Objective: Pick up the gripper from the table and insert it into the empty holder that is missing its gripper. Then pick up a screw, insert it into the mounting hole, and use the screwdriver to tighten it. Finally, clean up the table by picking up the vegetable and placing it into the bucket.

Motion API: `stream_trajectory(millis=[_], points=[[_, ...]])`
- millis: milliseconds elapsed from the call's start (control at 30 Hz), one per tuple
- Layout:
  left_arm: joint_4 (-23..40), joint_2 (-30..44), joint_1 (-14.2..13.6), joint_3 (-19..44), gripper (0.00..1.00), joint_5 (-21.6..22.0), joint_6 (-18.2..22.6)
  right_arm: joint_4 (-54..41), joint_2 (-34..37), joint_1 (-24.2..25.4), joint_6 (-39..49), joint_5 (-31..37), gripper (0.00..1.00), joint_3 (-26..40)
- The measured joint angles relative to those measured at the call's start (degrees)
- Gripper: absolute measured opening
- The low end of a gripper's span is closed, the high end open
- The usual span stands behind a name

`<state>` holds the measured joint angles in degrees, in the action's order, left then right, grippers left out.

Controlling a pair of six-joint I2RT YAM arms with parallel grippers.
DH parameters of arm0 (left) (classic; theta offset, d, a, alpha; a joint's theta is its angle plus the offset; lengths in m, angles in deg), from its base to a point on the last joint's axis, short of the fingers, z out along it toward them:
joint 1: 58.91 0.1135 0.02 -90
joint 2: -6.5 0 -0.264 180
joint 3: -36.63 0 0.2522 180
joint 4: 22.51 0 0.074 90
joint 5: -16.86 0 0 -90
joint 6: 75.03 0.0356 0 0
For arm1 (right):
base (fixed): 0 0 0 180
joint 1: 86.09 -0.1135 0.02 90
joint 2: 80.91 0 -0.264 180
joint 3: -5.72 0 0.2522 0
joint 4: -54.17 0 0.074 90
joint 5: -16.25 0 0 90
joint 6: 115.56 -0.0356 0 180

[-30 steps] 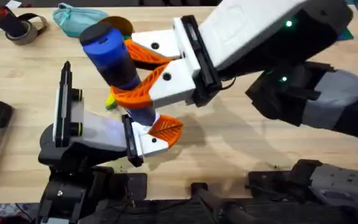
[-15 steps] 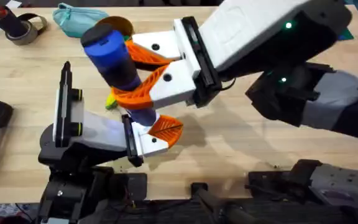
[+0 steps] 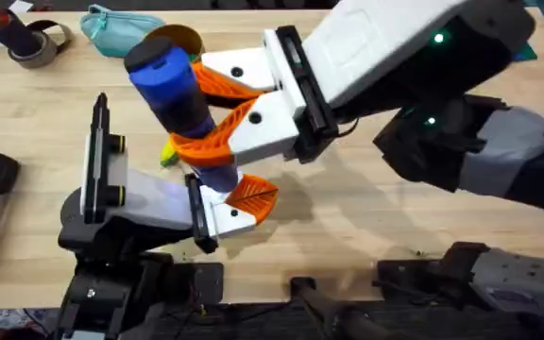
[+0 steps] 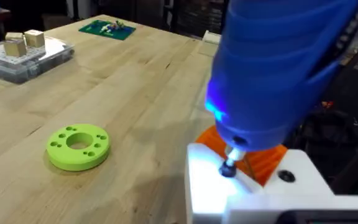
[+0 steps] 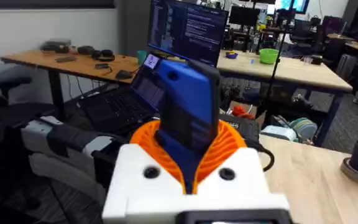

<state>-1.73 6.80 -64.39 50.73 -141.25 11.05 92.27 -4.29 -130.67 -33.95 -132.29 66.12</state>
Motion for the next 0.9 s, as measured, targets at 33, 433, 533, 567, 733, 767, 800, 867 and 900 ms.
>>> stream_trajectory(millis=[33, 433, 533, 567, 733, 767, 800, 867, 900], points=[[0.0, 0.02, 0.0, 0.0, 0.018, 0.0, -0.02, 0.0, 0.0, 0.02, -0.09, -0.04, 0.045, 0.0], [0.0, 0.0, 0.0, 0.0, 0.017, -0.02, 0.0, 0.76, 0.0, 0.02, -0.41, -1.24, 0.045, 0.0], [0.0, 0.0, 0.0, 0.0, 0.016, -0.02, 0.0, 0.81, 0.0, 0.02, -0.58, -1.37, 0.043, 0.0], [0.0, 0.0, 0.0, 0.0, 0.016, -0.02, 0.0, 0.81, 0.02, 0.02, -0.59, -1.51, 0.043, 0.0], [0.0, 0.0, 0.0, 0.0, 0.018, -0.06, 0.0, 0.87, 0.0, 0.02, -0.59, -1.98, 0.044, 0.0], [0.0, 0.0, 0.0, 0.0, 0.017, -0.07, 0.0, 0.87, 0.02, 0.02, -0.59, -1.99, 0.044, 0.0], [0.0, 0.0, 0.0, 0.0, 0.017, -0.04, 0.0, 0.87, 0.0, 0.04, -0.59, -2.09, 0.043, 0.0], [0.0, 0.0, 0.0, 0.0, 0.016, -0.07, 0.0, 0.87, 0.02, 0.08, -0.59, -2.35, 0.043, 0.0], [0.0, 0.02, 0.0, 0.0, 0.016, -0.09, 0.0, 0.89, 0.02, 0.13, -0.59, -2.38, 0.043, 0.0]])
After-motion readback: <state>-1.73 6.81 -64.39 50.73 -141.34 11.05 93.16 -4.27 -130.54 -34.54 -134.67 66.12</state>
